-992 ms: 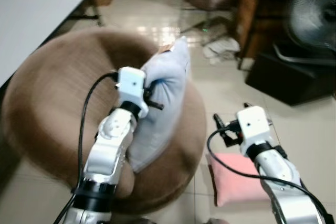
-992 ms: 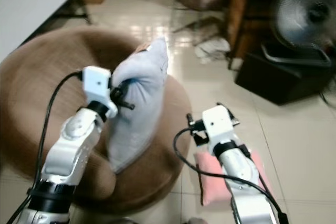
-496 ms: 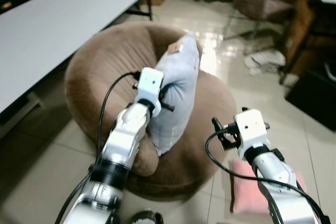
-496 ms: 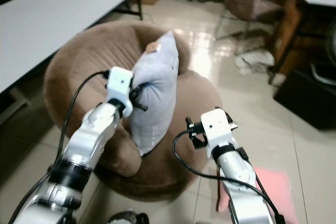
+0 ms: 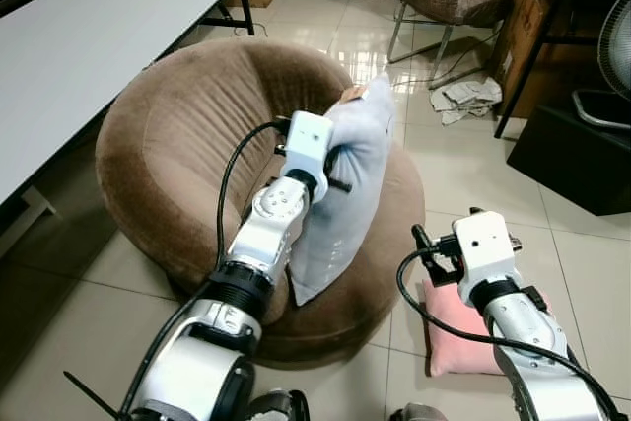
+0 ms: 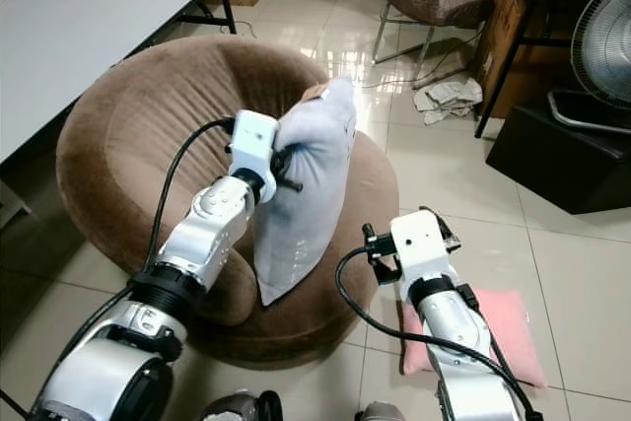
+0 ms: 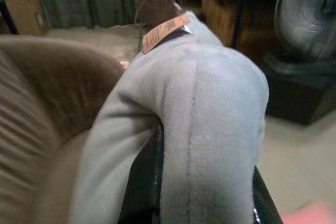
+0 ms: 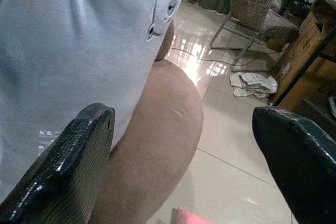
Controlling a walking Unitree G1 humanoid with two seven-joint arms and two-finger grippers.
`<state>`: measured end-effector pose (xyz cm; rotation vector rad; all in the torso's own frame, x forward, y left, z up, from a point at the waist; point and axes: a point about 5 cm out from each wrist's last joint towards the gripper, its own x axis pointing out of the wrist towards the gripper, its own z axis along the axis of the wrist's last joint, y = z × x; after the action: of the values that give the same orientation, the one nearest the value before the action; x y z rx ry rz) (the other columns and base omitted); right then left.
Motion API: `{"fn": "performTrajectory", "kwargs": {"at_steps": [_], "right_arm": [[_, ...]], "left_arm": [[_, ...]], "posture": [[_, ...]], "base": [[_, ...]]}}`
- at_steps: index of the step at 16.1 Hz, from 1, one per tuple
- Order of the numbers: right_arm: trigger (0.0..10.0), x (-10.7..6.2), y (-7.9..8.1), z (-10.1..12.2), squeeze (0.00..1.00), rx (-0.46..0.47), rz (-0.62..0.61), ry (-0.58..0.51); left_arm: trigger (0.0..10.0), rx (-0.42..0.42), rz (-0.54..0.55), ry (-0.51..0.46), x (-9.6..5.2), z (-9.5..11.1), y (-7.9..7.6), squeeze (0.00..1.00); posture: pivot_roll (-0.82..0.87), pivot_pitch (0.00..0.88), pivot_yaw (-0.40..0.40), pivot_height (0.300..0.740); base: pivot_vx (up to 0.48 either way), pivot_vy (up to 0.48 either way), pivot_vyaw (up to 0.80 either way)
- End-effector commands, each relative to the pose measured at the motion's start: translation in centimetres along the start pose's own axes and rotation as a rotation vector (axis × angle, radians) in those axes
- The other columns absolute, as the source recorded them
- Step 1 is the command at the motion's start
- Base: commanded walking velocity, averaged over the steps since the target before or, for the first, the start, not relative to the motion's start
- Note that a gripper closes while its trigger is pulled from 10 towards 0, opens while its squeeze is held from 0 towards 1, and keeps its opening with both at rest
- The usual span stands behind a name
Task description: Move the pillow to the sofa from floor
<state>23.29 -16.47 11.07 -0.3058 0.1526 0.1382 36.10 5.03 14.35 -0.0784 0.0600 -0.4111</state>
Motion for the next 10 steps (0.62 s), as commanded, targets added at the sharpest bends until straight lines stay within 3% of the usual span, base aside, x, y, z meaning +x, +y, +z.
{"fn": "performTrajectory", "kwargs": {"at_steps": [1,5,7,10], "right_arm": [[10.0,0.1,-0.1,1.0,0.0,0.019,-0.009,-0.046],[10.0,0.1,0.7,1.3,0.0,0.026,0.055,-0.072],[10.0,-0.7,2.2,1.1,0.0,0.043,0.285,-0.054],[10.0,-1.3,2.7,0.6,0.0,-0.012,0.395,-0.027]], "left_arm": [[10.0,-0.056,-0.006,-0.082,0.5,2.2,0.1,0.0],[10.0,0.001,0.133,-0.022,1.7,2.1,1.0,0.0],[10.0,0.043,0.398,0.068,1.8,1.8,4.4,0.0],[10.0,0.078,0.56,0.116,0.9,0.9,6.7,0.0]], "posture": [[-0.09,0.101,0.089,0.74],[-0.09,0.1,0.092,0.74],[-0.11,0.104,0.102,0.74],[-0.12,0.116,0.104,0.74]], "base": [[0.0,0.0,0.0],[0.0,0.0,0.0],[0.0,0.0,0.0],[0.0,0.0,0.0]]}}
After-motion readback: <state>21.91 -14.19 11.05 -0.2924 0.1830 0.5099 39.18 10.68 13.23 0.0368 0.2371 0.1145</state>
